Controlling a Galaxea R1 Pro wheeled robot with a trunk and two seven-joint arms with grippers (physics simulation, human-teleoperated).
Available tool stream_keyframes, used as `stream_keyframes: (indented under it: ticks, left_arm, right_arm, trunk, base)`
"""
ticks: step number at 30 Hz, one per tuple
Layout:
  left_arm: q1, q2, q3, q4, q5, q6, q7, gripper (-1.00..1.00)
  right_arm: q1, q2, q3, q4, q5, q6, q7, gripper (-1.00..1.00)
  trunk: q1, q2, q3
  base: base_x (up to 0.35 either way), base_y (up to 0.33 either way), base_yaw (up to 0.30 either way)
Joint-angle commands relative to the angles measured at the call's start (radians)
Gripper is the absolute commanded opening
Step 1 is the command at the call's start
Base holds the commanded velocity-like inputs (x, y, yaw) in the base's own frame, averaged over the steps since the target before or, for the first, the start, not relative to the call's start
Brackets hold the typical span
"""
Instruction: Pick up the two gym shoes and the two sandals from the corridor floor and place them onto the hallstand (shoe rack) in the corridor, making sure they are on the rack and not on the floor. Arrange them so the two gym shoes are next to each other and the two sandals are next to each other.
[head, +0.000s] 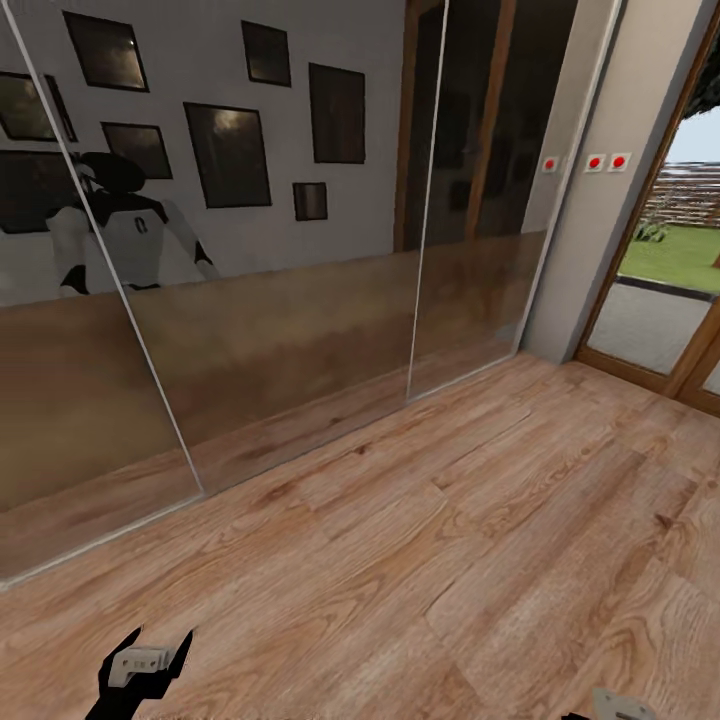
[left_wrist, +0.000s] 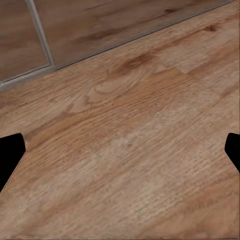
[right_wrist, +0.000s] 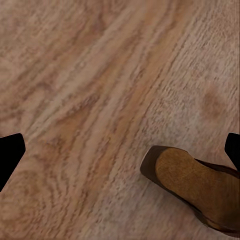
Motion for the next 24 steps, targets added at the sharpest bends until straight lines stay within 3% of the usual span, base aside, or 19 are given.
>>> stream_keyframes:
  ticks: [1, 15, 24]
  left_arm:
    - [0.000, 0.000, 0.000, 0.000, 0.000, 0.000, 0.000, 1.00]
    - [0.000, 0.000, 0.000, 0.000, 0.000, 0.000, 0.000, 1.00]
    - [0.000, 0.000, 0.000, 0.000, 0.000, 0.000, 0.000, 1.00]
  right_arm:
    - [0.000, 0.000, 0.000, 0.000, 0.000, 0.000, 0.000, 1.00]
    - [0.000, 0.000, 0.000, 0.000, 0.000, 0.000, 0.000, 1.00]
    - [0.001, 0.000, 0.000, 0.000, 0.000, 0.000, 0.000, 1.00]
  trunk:
    - [0.000, 0.000, 0.000]
    - [0.000, 0.000, 0.000]
    - [0.000, 0.000, 0.000]
  base:
    - [-0.002, -0.002, 0.235]
    - [-0.111, -0.110, 0.093]
    - [-0.053, -0.055, 0.210]
